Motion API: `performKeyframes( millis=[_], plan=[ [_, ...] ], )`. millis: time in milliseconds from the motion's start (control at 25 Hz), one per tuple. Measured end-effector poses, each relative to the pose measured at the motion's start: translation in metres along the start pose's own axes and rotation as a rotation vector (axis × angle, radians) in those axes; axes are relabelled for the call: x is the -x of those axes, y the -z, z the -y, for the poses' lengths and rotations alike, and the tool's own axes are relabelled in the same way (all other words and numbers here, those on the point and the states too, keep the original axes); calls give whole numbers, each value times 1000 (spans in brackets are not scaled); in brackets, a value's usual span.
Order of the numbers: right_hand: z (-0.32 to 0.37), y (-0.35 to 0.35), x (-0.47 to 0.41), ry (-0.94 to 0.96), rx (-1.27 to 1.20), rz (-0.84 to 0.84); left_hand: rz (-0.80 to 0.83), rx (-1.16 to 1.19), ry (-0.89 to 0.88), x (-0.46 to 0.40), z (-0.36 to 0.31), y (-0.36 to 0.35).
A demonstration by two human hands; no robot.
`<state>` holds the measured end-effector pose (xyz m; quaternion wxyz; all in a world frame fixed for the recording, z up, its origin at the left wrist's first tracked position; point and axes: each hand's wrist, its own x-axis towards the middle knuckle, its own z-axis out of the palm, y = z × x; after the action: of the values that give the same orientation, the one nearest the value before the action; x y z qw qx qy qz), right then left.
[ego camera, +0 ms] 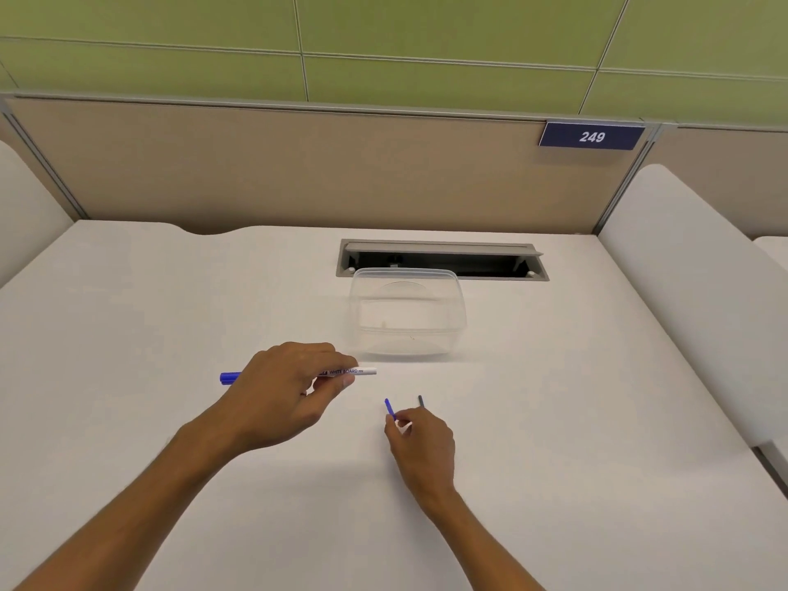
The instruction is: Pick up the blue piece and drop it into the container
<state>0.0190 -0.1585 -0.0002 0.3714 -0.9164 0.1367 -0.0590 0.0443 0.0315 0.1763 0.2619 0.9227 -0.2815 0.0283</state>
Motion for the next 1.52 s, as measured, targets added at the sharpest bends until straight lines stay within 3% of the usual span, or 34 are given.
performKeyframes(
  millis=[400, 1000, 1200, 1280, 1400, 1520],
  plan=[
    [-5, -20, 3, 29, 154, 3, 15, 33, -4, 2, 9, -1],
    [2, -13, 4, 4, 50, -43, 23, 39, -3, 7, 14, 5],
    [42, 42, 3, 249, -287, -137, 27, 52, 4, 10, 11, -1],
    [60, 67, 4, 417, -336, -79, 29, 52, 15, 10, 8, -4],
    [74, 93, 9, 662, -165, -15, 49, 69, 25, 9, 3, -7],
    [75, 102, 9, 830, 16, -112, 82, 93, 20, 9, -3, -7]
  ],
)
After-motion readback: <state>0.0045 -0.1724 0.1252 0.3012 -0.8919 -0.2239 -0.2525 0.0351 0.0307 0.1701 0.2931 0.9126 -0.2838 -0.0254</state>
